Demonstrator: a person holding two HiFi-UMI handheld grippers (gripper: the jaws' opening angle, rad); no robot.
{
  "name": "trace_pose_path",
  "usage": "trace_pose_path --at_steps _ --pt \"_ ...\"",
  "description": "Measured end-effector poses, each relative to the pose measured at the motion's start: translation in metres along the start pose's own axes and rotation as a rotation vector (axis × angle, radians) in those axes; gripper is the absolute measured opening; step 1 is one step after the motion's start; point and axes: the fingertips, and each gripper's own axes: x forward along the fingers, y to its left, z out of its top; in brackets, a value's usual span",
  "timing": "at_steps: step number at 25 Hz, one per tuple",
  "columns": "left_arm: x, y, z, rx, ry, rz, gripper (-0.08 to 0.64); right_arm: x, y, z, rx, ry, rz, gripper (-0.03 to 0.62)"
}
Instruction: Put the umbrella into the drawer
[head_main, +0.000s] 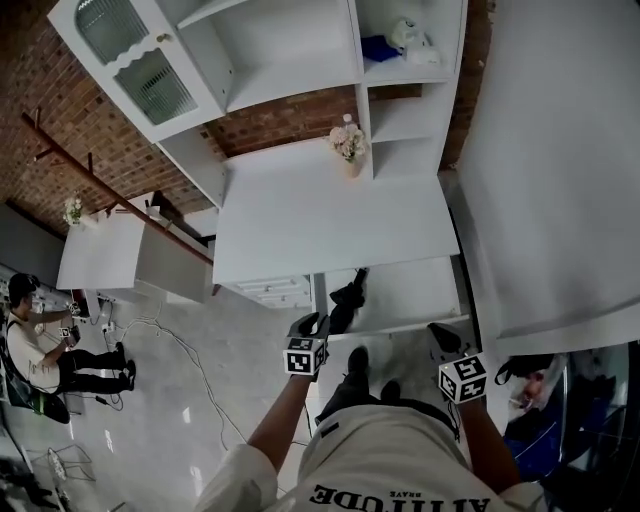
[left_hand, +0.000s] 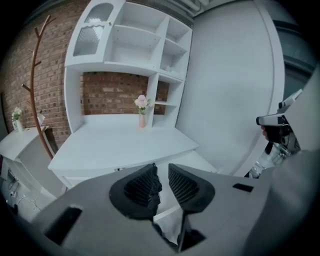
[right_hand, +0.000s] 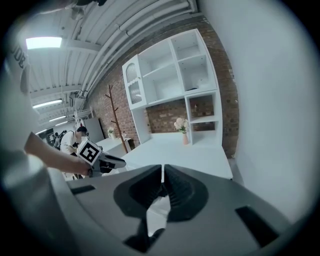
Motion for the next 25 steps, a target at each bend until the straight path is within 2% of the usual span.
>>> trace_pose_path --at_steps 4,8,10,17,25 --pt "-0.029 -0.005 0.001 0.005 -0.040 0.053 0.097 -0.015 -0.003 -0.006 -0.011 -0.011 0.022 0.035" --pt "-0.065 -0.019 0.004 -0.043 -0.077 0.086 0.078 -0.025 -0.005 -0.013 -0.015 -0.014 0.053 0.035" --pt "-0.083 -0.028 0.008 -0.061 -0.105 0.084 0.070 -0.028 -0.005 -0.015 -0.015 -0.016 0.071 0.035" --pt "-0.126 -0.044 0.015 -0.051 -0.179 0.073 0.031 -0.029 0.013 -0.016 -0.041 -0.028 0.119 0.035" --pt "-0.158 -0.044 0.021 -0.087 -0.263 0.027 0.025 -0.030 0.038 -0.011 -0.066 -0.043 0.127 0.035"
